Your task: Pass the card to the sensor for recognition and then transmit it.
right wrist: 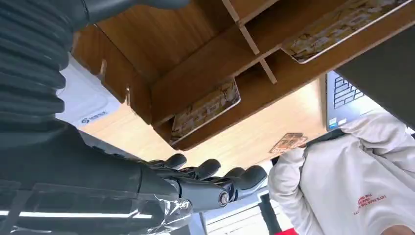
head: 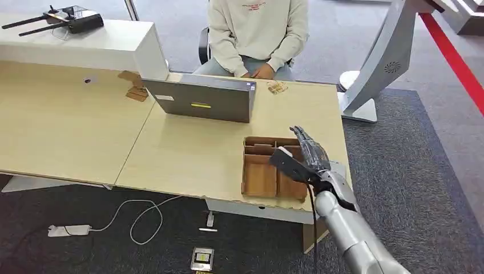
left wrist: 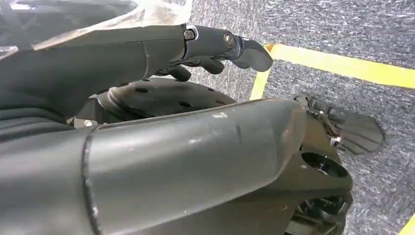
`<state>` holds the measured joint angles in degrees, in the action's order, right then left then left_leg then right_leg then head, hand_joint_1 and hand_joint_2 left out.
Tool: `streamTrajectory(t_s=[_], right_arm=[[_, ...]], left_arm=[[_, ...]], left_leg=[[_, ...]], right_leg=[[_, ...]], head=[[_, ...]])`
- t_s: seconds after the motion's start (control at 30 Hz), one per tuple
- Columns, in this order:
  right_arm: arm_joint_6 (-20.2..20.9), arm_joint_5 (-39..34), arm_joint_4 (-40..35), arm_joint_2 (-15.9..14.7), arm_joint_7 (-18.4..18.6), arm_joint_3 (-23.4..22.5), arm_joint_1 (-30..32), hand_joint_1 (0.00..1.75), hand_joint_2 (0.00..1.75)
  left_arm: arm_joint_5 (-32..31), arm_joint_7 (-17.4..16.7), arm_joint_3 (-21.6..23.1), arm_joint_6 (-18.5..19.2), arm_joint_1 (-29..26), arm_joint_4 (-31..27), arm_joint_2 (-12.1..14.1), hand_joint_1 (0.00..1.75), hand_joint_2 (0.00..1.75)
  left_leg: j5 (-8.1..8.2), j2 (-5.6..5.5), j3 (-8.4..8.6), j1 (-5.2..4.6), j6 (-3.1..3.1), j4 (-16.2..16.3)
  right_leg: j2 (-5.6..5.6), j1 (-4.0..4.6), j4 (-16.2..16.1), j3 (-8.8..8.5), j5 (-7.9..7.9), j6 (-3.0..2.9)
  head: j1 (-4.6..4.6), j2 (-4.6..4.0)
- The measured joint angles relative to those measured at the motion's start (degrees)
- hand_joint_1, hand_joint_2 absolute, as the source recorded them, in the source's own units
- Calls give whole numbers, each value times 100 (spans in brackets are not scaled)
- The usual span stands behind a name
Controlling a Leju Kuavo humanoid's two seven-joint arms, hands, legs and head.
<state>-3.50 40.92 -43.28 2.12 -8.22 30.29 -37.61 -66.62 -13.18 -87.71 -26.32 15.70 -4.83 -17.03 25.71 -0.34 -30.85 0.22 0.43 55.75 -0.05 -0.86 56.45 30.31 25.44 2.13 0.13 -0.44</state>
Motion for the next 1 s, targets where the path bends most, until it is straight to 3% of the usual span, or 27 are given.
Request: streamTrajectory(t_s=[0.33,1.0], right_arm=[[-306,-133,284,9,-170,0,-348,0,175],[-242,-197,610,-17,-155,0,-490,0,175]], left_arm=[[-85,26,-2,-151,3,0,-13,0,0],[20,90,-2,-313,11,0,-20,0,0]], left_leg=[[0,1,0,0,0,0],[0,1,0,0,0,1]], right_leg=[[0,0,0,0,0,0],[0,0,-1,2,0,0]], head=[[2,0],[2,0]])
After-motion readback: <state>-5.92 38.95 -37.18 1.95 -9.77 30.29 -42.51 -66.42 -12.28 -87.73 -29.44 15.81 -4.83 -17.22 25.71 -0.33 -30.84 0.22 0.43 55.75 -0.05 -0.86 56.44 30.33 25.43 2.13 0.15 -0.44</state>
